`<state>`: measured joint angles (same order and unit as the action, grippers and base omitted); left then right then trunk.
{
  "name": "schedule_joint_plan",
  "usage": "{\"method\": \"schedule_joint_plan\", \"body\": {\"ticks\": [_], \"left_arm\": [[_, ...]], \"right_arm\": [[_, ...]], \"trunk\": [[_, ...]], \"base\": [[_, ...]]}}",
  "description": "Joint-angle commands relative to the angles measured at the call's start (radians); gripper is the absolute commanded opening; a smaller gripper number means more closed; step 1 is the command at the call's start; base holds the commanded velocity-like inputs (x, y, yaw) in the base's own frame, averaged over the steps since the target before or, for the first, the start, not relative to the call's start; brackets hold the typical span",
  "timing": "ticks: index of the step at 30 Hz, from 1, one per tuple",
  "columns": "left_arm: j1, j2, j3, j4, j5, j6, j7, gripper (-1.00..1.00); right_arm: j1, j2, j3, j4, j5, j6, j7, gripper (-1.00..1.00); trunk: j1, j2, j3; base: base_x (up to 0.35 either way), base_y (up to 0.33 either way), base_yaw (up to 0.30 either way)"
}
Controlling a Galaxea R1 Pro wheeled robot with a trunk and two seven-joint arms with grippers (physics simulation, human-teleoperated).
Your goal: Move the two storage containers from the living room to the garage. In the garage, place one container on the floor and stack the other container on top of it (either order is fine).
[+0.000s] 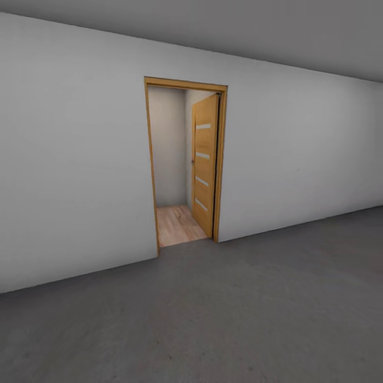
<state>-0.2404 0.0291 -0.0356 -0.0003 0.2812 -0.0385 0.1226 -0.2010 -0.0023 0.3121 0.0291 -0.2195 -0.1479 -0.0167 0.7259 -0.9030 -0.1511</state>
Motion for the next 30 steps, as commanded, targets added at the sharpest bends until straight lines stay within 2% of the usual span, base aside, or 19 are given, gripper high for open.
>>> {"method": "schedule_joint_plan", "body": {"ticks": [1, 12, 19, 30], "left_arm": [[0.0, 0.0, -0.004, 0.0, 0.007, -0.003, 0.002, 1.0], [0.0, 0.0, -0.004, 0.0, 0.007, -0.003, 0.002, 1.0], [0.0, -0.002, -0.004, 0.0, 0.007, -0.002, 0.002, 1.0], [0.0, 0.0, -0.004, 0.0, 0.008, 0.001, 0.002, 1.0]], "right_arm": [[-0.002, 0.0, 0.008, 0.003, -0.009, -0.005, -0.001, 1.0], [-0.002, 0.001, 0.008, 0.003, -0.009, -0.005, -0.004, 1.0], [-0.002, 0.0, 0.009, 0.003, -0.009, -0.004, -0.011, 1.0], [-0.002, 0.001, 0.01, 0.003, -0.008, -0.004, -0.01, 1.0]], "trunk": [[0.0, -0.001, -0.001], [0.0, -0.001, -0.001], [0.0, -0.001, -0.001], [0.0, -0.001, -0.001]], "base": [[0.0, 0.0, -0.3], [0.002, 0.0, -0.264], [0.142, 0.0, -0.045], [0.301, 0.0, -0.003]]}}
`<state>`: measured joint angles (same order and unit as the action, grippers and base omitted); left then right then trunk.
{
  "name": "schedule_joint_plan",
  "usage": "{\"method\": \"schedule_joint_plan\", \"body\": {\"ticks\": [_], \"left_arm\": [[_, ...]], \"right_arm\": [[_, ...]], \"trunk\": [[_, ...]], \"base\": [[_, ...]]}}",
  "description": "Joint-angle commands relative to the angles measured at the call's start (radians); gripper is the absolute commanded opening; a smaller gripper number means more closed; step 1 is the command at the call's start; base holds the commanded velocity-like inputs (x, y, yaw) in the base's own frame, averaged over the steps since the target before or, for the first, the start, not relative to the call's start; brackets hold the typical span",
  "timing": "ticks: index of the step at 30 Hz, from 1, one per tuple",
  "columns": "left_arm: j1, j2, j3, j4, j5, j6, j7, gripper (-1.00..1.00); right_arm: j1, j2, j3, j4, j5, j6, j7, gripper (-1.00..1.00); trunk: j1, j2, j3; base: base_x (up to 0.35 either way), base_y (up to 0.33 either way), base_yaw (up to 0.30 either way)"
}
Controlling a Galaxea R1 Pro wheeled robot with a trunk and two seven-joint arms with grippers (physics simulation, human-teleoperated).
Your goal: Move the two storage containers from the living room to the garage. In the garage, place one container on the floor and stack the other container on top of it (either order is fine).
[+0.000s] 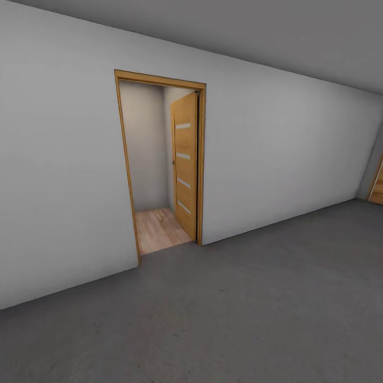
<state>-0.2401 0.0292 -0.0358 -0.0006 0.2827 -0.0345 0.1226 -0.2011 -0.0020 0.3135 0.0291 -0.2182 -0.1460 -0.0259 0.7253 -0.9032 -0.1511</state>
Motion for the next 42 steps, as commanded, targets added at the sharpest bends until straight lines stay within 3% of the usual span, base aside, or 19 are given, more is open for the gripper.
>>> {"method": "schedule_joint_plan", "body": {"ticks": [1, 42], "left_arm": [[-0.001, 0.0, -0.004, 0.001, 0.007, -0.003, 0.002, 1.0], [-0.001, -0.003, -0.004, 0.001, 0.005, 0.002, 0.0, 1.0]], "right_arm": [[-0.001, 0.0, 0.009, 0.003, -0.009, -0.006, 0.0, 1.0], [-0.001, 0.002, 0.004, 0.005, -0.017, -0.008, 0.011, 1.0]], "trunk": [[0.001, -0.001, -0.001], [0.001, -0.001, -0.001]], "base": [[0.319, 0.0, 0.0], [0.321, 0.0, 0.0]]}}
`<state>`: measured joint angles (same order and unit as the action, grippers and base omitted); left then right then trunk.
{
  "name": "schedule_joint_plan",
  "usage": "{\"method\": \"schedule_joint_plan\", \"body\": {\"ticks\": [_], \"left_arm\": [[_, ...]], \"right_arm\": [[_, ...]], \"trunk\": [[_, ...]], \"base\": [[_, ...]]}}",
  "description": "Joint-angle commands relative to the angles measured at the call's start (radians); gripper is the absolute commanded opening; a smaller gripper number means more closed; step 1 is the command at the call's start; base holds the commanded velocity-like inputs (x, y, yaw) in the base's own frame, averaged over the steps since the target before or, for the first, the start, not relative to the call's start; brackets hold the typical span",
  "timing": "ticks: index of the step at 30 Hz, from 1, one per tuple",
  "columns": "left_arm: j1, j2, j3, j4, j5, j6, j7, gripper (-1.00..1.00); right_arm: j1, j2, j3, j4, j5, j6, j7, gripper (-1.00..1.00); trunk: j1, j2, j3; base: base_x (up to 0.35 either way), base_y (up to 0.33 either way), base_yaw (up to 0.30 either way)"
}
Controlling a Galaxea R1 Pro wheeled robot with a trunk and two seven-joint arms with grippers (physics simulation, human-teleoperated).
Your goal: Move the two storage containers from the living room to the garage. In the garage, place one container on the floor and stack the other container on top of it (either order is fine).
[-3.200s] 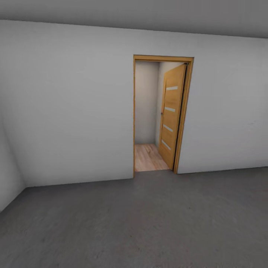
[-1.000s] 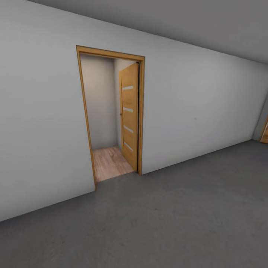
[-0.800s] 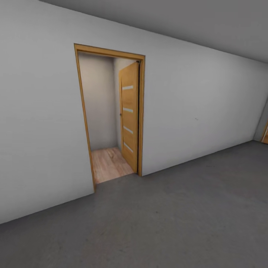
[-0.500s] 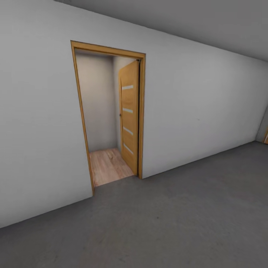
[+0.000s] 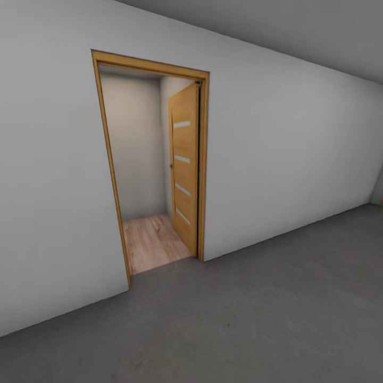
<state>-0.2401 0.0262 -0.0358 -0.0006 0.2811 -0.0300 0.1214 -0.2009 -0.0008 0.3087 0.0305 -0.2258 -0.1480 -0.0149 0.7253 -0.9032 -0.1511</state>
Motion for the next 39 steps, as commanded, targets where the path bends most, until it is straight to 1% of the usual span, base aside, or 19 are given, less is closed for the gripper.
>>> {"method": "schedule_joint_plan", "body": {"ticks": [1, 10, 39], "left_arm": [[-0.001, 0.0, -0.004, 0.001, 0.007, -0.004, 0.002, 1.0], [-0.001, -0.002, -0.004, 0.001, 0.006, -0.007, 0.001, 1.0], [-0.001, 0.0, -0.004, 0.001, 0.007, -0.008, 0.001, 1.0]], "right_arm": [[-0.001, 0.0, 0.009, 0.003, -0.008, -0.006, 0.0, 1.0], [-0.002, 0.002, 0.01, 0.003, -0.004, -0.004, -0.009, 1.0], [-0.001, -0.002, 0.013, 0.002, -0.001, -0.002, -0.013, 1.0]], "trunk": [[0.001, -0.001, -0.001], [0.001, -0.001, -0.001], [0.001, -0.001, -0.001]], "base": [[0.322, 0.0, 0.0], [0.321, 0.0, 0.0], [0.321, 0.0, 0.0]]}}
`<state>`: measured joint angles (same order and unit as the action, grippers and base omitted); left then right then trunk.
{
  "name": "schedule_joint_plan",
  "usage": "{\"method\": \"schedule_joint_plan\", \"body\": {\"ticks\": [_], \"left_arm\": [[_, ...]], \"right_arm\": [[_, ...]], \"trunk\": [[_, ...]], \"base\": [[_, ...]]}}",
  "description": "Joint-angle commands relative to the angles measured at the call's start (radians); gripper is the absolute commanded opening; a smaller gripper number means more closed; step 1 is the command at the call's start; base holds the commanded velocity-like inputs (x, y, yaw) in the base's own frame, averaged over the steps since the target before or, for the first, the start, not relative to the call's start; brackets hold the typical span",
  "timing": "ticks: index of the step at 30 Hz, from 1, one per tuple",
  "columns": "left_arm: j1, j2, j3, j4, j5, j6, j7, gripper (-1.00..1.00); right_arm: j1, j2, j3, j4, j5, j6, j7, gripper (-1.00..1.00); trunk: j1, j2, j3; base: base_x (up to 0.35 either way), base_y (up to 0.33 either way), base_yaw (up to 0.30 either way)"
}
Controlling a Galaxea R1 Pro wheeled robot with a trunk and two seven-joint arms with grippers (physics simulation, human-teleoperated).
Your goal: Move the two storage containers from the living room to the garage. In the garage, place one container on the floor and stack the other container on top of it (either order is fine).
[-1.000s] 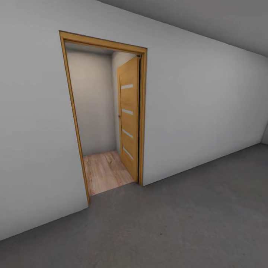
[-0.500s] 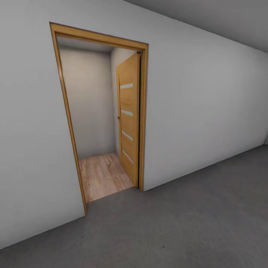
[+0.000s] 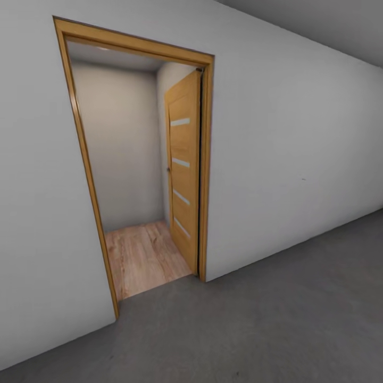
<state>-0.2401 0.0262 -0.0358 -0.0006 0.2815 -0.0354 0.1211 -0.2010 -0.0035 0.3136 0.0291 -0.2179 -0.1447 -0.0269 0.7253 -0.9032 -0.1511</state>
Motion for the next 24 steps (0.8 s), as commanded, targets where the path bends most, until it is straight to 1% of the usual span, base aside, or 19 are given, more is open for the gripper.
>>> {"method": "schedule_joint_plan", "body": {"ticks": [1, 14, 24], "left_arm": [[-0.001, 0.0, -0.004, 0.001, 0.007, -0.003, 0.002, 1.0], [-0.001, 0.0, -0.004, 0.001, 0.007, -0.003, 0.002, 1.0], [-0.001, 0.0, -0.004, 0.001, 0.007, -0.003, 0.002, 1.0]], "right_arm": [[-0.001, 0.0, 0.009, 0.003, -0.009, -0.006, -0.001, 1.0], [-0.001, 0.004, 0.007, 0.003, -0.011, -0.006, -0.002, 1.0], [-0.001, 0.009, 0.007, 0.003, -0.011, -0.004, -0.001, 1.0]], "trunk": [[0.001, -0.001, -0.001], [0.001, -0.001, -0.001], [0.001, -0.001, -0.001]], "base": [[0.321, 0.0, 0.0], [0.321, -0.006, 0.0], [0.311, -0.103, 0.0]]}}
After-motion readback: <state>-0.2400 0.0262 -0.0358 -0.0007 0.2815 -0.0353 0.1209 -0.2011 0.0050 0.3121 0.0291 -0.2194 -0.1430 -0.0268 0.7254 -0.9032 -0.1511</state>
